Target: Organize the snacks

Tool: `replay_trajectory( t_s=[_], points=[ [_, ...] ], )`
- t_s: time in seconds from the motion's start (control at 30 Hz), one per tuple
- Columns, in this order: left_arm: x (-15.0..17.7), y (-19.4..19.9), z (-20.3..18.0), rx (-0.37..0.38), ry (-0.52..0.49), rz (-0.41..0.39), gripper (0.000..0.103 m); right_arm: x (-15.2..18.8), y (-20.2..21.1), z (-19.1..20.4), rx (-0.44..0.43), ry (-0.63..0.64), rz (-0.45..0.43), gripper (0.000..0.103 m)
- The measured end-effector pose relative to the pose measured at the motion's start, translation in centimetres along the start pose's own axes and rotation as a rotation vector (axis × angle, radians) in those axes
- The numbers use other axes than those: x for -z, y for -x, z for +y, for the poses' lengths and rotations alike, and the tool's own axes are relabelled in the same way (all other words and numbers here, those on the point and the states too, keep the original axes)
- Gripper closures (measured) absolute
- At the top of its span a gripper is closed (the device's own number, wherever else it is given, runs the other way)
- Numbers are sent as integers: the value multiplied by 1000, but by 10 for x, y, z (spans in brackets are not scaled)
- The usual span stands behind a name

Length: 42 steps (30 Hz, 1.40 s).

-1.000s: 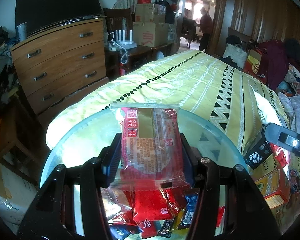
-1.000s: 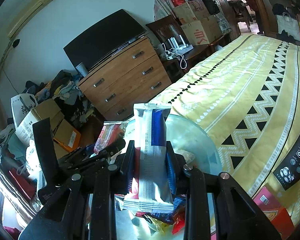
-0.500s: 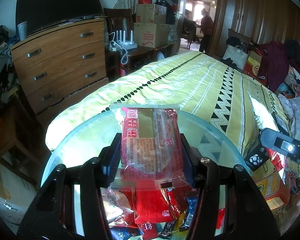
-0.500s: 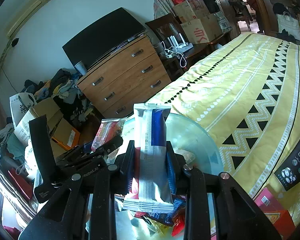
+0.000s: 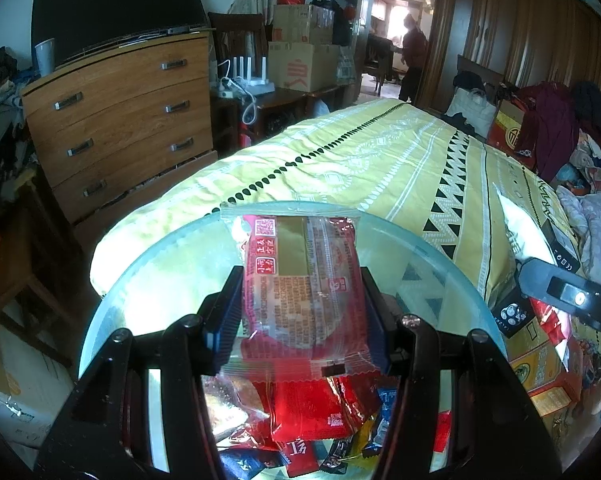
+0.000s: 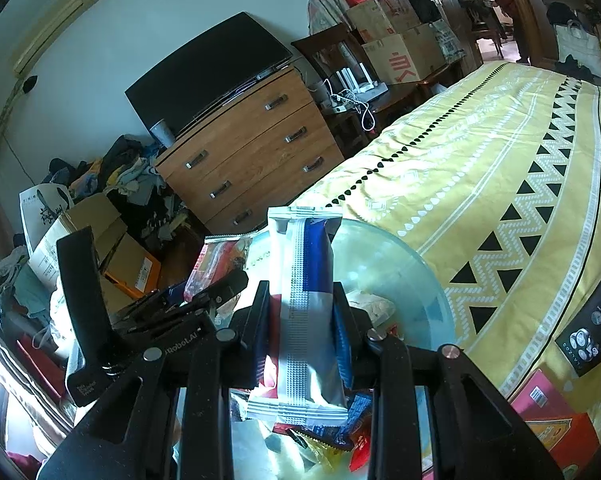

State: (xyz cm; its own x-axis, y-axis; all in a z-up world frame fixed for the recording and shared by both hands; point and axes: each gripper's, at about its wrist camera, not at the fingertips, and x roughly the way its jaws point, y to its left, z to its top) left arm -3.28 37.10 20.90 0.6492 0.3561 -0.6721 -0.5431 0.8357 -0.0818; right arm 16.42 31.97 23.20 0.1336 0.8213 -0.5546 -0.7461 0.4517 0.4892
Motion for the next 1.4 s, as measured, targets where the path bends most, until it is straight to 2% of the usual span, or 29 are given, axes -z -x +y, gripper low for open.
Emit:
replay_trajectory(
  t_s=[0.63,1.17,1.23,1.27,1.3,1.33,1.4],
  points=[
    [3,-6,1,-10,-8,10,49,1,-4,0,-3,2,11,71],
    [6,-12,16,-48,23,22,48,0,-20,7,-22,18,44,69],
    [7,-13,21,-53,38,28,42,0,-22,7,-22,16,46,66],
    [8,-13,23,-55,45,30,38,1,-23,7,-19,12,44,54],
    [8,-11,26,-61,51,23,29,1,-23,8,-18,10,43,45],
    [7,-8,27,-69,55,9,21,1,-23,9,-17,11,44,45],
    [7,-3,29,-80,59,-14,14,0,-21,11,-16,17,45,45]
  ],
)
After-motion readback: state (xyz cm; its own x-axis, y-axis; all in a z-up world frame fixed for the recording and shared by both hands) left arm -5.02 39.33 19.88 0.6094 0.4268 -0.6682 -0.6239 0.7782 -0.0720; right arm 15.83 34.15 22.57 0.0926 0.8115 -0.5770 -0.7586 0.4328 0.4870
